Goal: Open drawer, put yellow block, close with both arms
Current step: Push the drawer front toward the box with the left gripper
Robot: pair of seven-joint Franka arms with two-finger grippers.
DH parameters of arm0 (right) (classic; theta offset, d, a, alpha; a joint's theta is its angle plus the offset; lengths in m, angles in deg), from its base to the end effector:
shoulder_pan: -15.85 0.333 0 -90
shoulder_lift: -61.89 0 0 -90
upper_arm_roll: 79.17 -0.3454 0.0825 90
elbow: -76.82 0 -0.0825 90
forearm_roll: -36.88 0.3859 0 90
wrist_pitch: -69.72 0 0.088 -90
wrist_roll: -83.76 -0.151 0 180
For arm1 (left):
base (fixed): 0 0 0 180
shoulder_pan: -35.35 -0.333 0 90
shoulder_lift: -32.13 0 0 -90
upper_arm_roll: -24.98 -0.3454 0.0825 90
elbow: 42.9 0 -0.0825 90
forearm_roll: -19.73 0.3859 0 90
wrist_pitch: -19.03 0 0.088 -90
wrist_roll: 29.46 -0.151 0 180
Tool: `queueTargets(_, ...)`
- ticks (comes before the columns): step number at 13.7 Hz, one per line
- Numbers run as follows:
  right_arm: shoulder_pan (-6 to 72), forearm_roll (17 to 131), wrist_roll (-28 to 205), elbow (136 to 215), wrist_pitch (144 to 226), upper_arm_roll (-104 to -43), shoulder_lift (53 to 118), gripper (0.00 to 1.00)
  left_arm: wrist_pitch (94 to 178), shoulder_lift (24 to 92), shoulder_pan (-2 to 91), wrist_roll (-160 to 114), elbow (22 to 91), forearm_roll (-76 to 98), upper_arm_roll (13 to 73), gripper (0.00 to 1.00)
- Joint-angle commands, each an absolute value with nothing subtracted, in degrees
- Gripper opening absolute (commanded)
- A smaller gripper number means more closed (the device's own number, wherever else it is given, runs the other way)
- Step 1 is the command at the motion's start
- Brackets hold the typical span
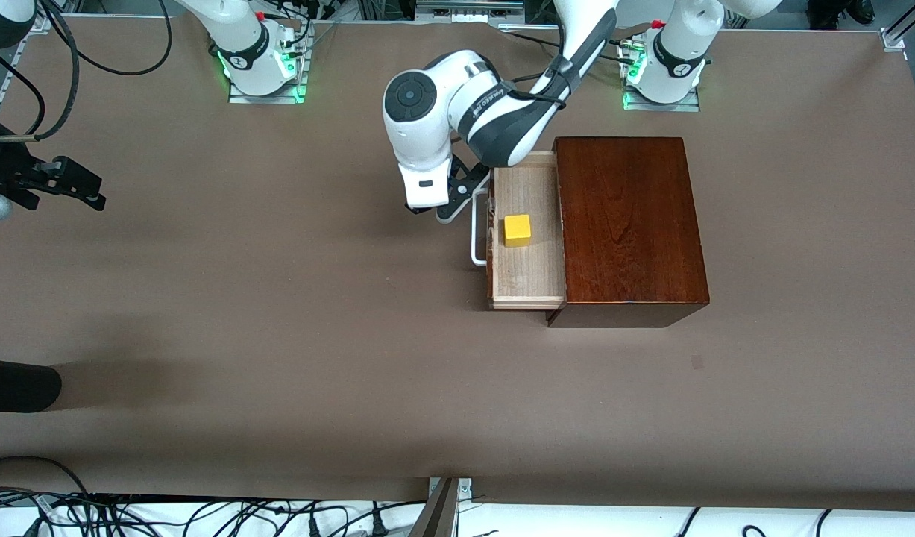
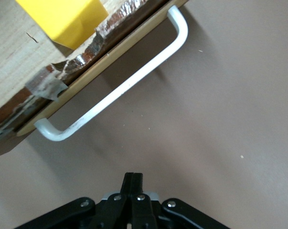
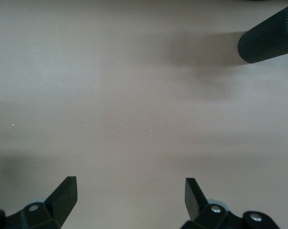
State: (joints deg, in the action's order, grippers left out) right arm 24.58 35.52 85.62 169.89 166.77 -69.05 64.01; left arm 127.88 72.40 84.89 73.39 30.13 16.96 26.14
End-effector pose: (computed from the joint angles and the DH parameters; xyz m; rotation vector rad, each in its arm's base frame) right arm 0.5795 -0.0157 0.5747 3.1101 0.0170 0.0500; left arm 0.4729 -0.5813 0.3092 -2.7493 -1.3825 0.1148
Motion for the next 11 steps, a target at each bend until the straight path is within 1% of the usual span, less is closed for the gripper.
queueTargets(1,24.4,36.1,84.8,169.8,165.7,-68.8,64.3,1.00,127.7,74.6,84.8,76.4,28.6,16.8,25.5,0.00)
queueTargets(7,24.8,36.3,80.7,169.8,165.0,-68.9,64.8,1.00,125.0,74.7,84.0,77.8,28.7,17.4,23.6,0.00)
queueTargets(11,24.9,36.3,80.6,169.8,165.0,-69.0,65.1,1.00,124.1,74.6,83.9,81.0,28.8,17.6,23.4,0.00)
